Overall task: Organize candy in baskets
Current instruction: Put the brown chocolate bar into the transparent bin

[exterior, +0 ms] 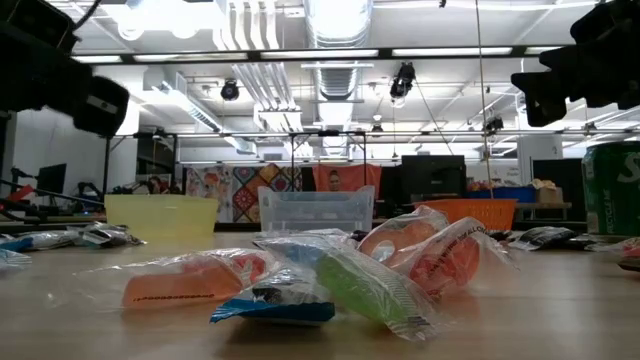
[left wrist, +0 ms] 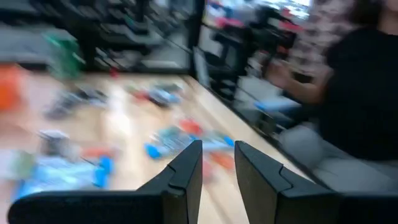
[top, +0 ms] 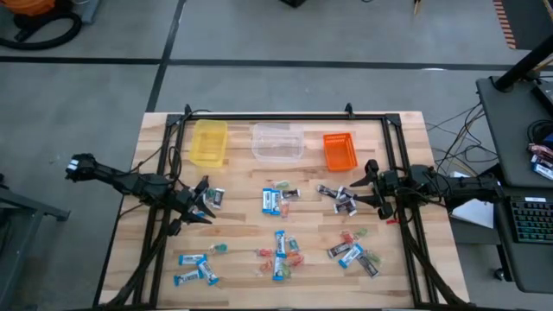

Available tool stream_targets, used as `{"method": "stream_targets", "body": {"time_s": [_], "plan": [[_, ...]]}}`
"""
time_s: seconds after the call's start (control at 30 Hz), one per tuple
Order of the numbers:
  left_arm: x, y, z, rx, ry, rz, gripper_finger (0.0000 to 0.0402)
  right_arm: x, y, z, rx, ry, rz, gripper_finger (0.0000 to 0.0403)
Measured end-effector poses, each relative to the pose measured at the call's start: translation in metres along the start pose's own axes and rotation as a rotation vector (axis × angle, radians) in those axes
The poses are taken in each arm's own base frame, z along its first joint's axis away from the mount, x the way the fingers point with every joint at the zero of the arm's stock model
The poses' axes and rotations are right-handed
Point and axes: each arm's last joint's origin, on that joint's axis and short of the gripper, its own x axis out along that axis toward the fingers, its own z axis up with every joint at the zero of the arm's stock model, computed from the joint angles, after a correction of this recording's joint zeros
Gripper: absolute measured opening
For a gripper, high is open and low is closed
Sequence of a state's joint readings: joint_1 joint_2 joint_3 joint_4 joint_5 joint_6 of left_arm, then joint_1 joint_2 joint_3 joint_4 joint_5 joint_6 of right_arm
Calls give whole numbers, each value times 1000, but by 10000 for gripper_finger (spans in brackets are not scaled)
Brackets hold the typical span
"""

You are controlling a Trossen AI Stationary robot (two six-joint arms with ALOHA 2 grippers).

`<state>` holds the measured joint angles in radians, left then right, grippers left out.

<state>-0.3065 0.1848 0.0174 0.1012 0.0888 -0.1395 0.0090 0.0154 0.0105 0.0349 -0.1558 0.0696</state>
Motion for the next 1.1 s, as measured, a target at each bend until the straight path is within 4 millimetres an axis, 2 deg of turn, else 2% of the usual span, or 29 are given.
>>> {"method": "stream_targets", "body": {"time_s": [0.07, 0.17, 0.23, 0.33, 0.57, 0.8, 1.1], "plan": [[-1, 2, 9, -25, -111, 113, 77, 0, 0, 0, -1, 0, 0, 194], [-3, 6, 24, -220, -311, 268, 77, 0, 0, 1, -1, -6, 0, 194], [-4, 8, 28, -252, -367, 318, 77, 0, 0, 3, 52, -36, 5, 194], [-1, 6, 30, -234, -381, 275, 77, -1, 0, 10, 214, -101, 6, 194], [13, 4, 41, -159, -477, 212, 77, -3, -6, 20, 239, -229, -229, 194], [37, 6, 37, -166, -399, 220, 77, -2, -10, 17, 266, -208, -358, 194], [84, 9, 49, -150, -246, 265, 77, 2, -11, 18, 285, -211, -358, 194]]}}
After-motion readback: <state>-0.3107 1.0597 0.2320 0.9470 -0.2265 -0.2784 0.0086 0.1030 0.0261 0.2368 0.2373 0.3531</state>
